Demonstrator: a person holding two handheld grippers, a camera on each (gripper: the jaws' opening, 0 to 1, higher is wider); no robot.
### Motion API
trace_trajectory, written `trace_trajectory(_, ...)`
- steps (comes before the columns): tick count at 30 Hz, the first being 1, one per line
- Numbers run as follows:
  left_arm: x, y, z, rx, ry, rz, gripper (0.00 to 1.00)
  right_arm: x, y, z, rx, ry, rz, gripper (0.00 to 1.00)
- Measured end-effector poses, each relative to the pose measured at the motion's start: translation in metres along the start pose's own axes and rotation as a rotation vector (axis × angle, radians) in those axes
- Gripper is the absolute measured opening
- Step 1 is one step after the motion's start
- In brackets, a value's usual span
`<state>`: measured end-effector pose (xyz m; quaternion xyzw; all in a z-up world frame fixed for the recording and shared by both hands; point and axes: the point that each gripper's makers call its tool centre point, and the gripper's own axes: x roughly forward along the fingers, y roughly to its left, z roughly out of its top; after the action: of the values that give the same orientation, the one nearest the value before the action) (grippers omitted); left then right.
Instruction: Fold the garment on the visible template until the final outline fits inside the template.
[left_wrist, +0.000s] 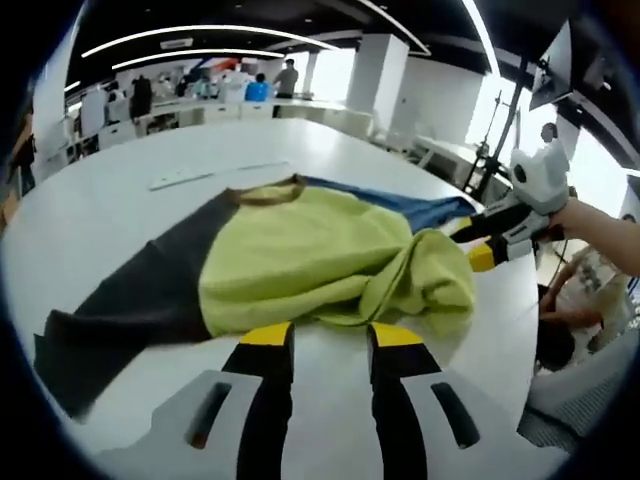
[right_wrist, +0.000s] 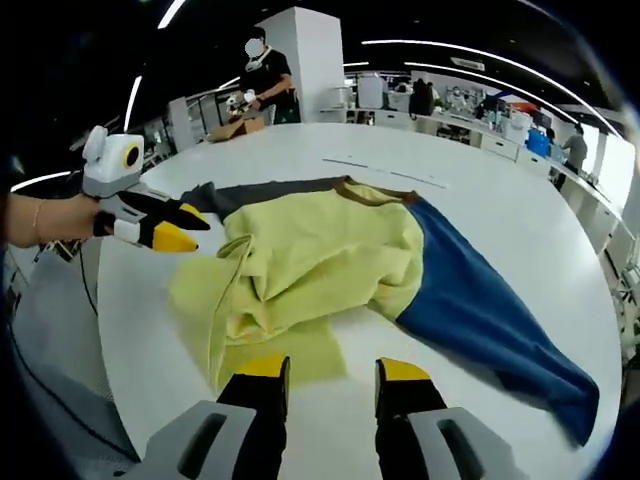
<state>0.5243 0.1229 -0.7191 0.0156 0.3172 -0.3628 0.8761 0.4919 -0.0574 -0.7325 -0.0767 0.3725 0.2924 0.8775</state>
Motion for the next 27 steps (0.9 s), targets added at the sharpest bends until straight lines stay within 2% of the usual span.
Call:
trace_trajectory(3,0.007,0.002,0.003,-0.025,-0.002,-0.001,0.22,0.000,0.000,0.000,0.000,-0.009,0.005,0.29)
trace_trajectory(5,0.012,0.003,0.002,-0.028,0.008,0.004,0.16,0.001,0.001,-0.001,-0.003,-0.011,0.011,0.29)
trace_trajectory(12,0.024,0.003,-0.006,-0.043,0.037,0.014,0.13,0.004,0.001,-0.008,-0.030,0.003,0.006,0.27)
trace_trajectory(17,0.028,0.004,-0.011,-0.033,0.050,0.022,0.15,0.005,0.002,-0.006,-0.004,-0.023,0.016,0.26)
trace_trajectory(20,0.031,0.004,-0.011,-0.055,0.046,0.009,0.15,0.008,0.003,-0.007,-0.002,-0.019,0.027,0.25)
trace_trajectory(27,0.041,0.006,-0.007,-0.049,0.041,0.003,0.16,0.018,0.004,-0.010,-0.012,0.001,0.034,0.21)
